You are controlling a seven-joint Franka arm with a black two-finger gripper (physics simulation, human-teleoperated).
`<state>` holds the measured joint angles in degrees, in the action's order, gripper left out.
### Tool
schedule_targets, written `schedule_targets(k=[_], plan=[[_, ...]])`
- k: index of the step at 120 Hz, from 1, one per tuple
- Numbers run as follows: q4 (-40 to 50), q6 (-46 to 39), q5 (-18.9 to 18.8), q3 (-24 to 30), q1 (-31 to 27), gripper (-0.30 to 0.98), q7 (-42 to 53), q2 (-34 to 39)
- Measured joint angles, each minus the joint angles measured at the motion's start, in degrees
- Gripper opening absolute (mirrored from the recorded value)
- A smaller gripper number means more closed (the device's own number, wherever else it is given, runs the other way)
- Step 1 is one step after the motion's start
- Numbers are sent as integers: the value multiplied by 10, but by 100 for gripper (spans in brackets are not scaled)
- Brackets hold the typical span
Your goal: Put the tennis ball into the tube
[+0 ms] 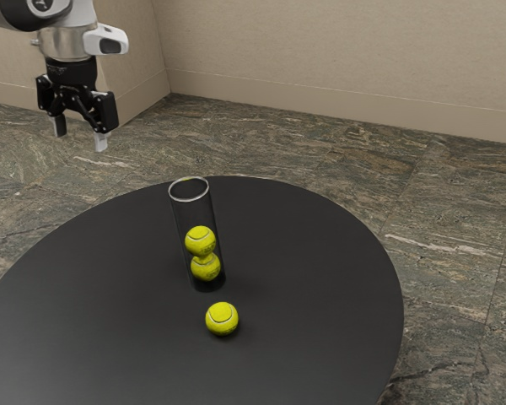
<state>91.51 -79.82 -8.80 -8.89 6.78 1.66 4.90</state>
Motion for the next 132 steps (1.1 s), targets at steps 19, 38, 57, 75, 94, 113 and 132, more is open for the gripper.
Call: schedule_targets(k=[19,38,57,75,94,113,132], plan=[[2,-1,4,-1,5,69,-14,0],[52,-31,27,-2,55,69,-37,0],[174,-127,87,-3,96,69,-90,-9],[258,-222,136,-2,110,69,-136,-38],[265,-284,150,0,131,69,-171,-91],[269,-328,151,1,165,69,-182,-129],[268,-366,149,1,157,69,-172,-166]])
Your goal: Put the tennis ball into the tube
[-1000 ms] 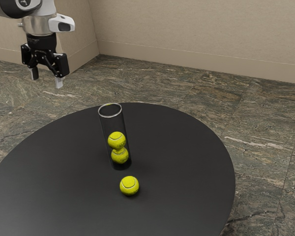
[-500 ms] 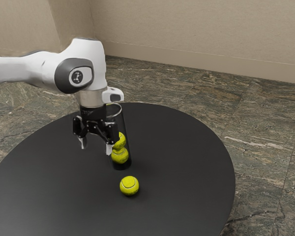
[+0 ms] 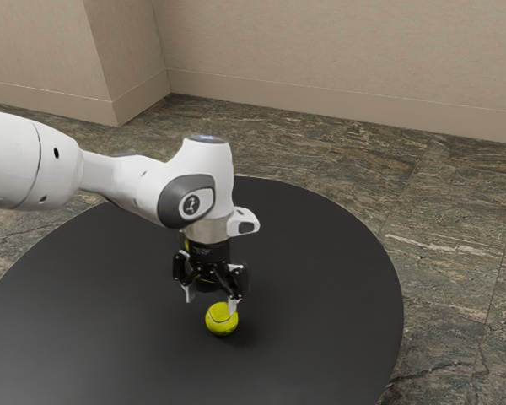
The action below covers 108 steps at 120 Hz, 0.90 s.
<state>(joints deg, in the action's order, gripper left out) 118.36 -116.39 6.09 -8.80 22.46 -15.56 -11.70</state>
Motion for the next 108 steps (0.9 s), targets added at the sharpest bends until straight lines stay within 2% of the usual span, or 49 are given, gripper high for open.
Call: schedule_targets(k=[40,108], plan=[[-2,-53,0,0,0,69,31,-46],[-3,-89,6,0,1,69,71,-83]])
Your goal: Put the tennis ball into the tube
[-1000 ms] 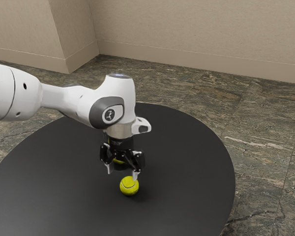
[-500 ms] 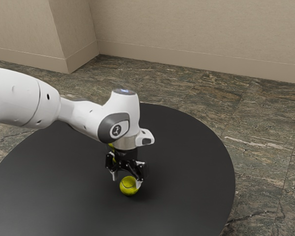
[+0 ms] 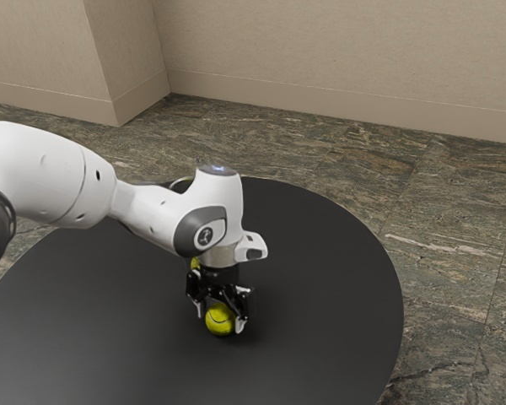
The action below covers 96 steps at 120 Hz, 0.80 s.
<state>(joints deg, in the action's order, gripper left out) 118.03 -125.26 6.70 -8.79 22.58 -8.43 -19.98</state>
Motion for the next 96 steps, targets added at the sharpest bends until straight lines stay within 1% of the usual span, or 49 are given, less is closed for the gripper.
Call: schedule_targets(k=[8,32,46,52,60,70,78,87,96], plan=[[0,-2,1,0,1,67,3,-1],[0,-4,-1,0,3,45,10,0],[0,-5,-4,0,4,39,11,1],[0,-5,-5,0,5,34,11,8],[0,2,-9,0,5,27,9,34],[-1,26,-15,-1,6,20,4,80],[-14,53,-31,0,8,16,-2,114],[-59,96,-50,0,14,15,-10,137],[-113,142,-65,0,14,15,-16,144]])
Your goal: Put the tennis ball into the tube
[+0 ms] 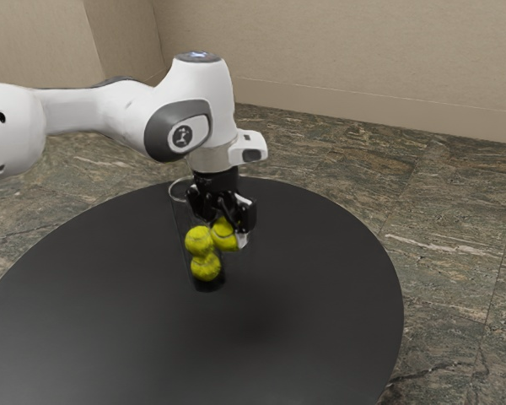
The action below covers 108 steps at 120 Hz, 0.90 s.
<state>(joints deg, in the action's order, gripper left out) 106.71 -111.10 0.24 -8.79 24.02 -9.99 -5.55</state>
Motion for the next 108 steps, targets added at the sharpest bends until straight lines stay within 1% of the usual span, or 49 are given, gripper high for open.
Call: schedule_targets(k=[20,28,39,47,62,108], plan=[[-102,93,-31,-4,-15,16,-7,2],[-122,120,-33,-3,-44,16,-6,-5],[-153,147,-25,1,-103,17,1,-32],[-173,161,-20,2,-123,17,7,-52],[-209,178,-11,2,-134,17,20,-89],[-274,194,-3,-8,-141,18,57,-142]])
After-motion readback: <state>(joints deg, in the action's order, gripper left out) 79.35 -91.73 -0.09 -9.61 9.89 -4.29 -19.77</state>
